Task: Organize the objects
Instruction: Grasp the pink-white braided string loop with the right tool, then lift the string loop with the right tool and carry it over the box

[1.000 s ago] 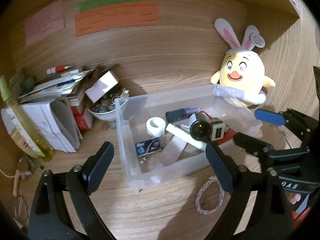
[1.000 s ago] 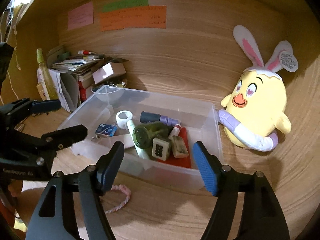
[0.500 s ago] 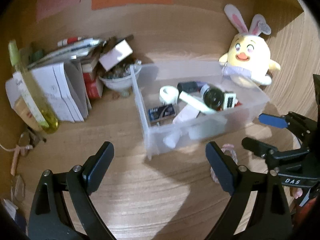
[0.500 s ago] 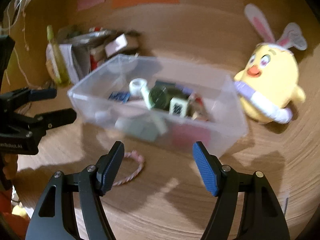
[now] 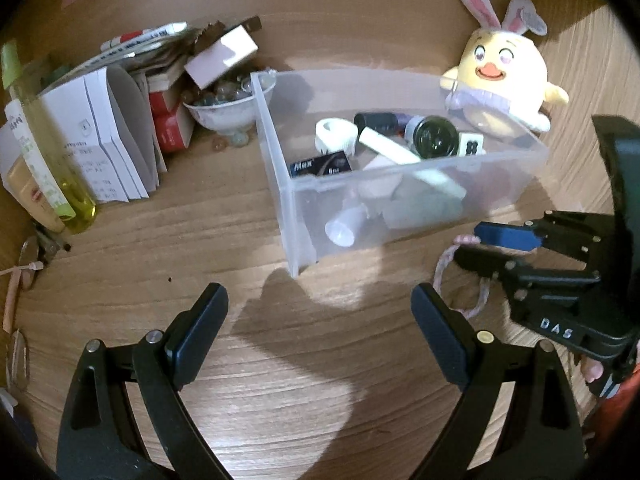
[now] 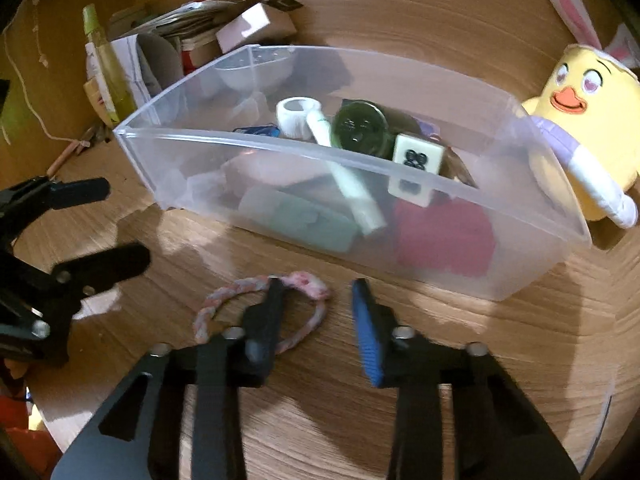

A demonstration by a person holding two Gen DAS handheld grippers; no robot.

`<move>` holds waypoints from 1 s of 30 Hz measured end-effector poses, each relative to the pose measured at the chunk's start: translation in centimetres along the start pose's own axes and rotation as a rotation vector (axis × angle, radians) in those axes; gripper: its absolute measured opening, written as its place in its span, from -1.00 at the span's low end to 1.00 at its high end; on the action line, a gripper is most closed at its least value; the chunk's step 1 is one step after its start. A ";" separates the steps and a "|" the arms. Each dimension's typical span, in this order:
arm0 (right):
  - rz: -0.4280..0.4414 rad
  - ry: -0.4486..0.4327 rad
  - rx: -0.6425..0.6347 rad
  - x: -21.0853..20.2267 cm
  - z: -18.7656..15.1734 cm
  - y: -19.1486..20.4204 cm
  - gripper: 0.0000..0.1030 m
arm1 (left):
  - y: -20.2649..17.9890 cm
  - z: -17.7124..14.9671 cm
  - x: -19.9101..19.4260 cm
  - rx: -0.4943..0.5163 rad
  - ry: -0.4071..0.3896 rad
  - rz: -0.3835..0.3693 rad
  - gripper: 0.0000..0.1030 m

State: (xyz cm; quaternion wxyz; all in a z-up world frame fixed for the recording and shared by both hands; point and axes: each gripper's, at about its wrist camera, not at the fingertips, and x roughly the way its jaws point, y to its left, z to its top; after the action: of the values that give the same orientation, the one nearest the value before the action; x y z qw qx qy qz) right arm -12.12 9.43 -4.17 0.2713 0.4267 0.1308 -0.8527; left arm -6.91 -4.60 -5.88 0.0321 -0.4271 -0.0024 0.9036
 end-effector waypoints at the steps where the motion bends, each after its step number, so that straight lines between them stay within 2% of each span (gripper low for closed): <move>1: 0.001 -0.002 -0.004 -0.1 0.0 0.1 -0.64 | 0.0 -0.1 0.1 0.001 0.004 0.000 0.82; 3: 0.002 -0.004 -0.010 0.0 0.0 0.4 -0.76 | -0.1 -0.2 0.4 0.003 0.010 -0.001 0.82; 13: 0.056 -0.089 -0.002 -2.9 -0.1 0.7 -0.80 | -0.1 -0.3 0.3 0.008 0.008 -0.001 0.82; 19: 0.059 -0.142 0.021 -5.5 -0.5 0.4 -0.80 | -0.8 -0.6 0.2 0.026 0.016 -0.002 0.82; 22: 0.043 -0.156 0.035 -6.4 -0.9 -0.3 -0.80 | -1.5 -0.7 0.4 0.034 0.020 -0.018 0.82; 26: 0.013 -0.162 0.067 -7.0 -1.7 -1.8 -0.80 | -2.6 -0.7 0.6 0.053 0.021 -0.076 0.81; 27: 0.010 -0.162 0.079 -7.1 -1.9 -2.3 -0.80 | -2.9 -0.6 0.7 0.060 0.023 -0.087 0.77; 30: 0.006 -0.165 0.121 -7.3 -2.3 -3.7 -0.80 | -3.9 -0.5 1.2 0.083 0.036 -0.093 0.43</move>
State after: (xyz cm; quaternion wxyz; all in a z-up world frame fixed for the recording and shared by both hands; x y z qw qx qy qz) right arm -9.17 16.11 0.20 0.2576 0.3712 0.0552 -0.8904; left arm -7.05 -0.61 -6.95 0.0920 -0.4409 0.0156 0.8927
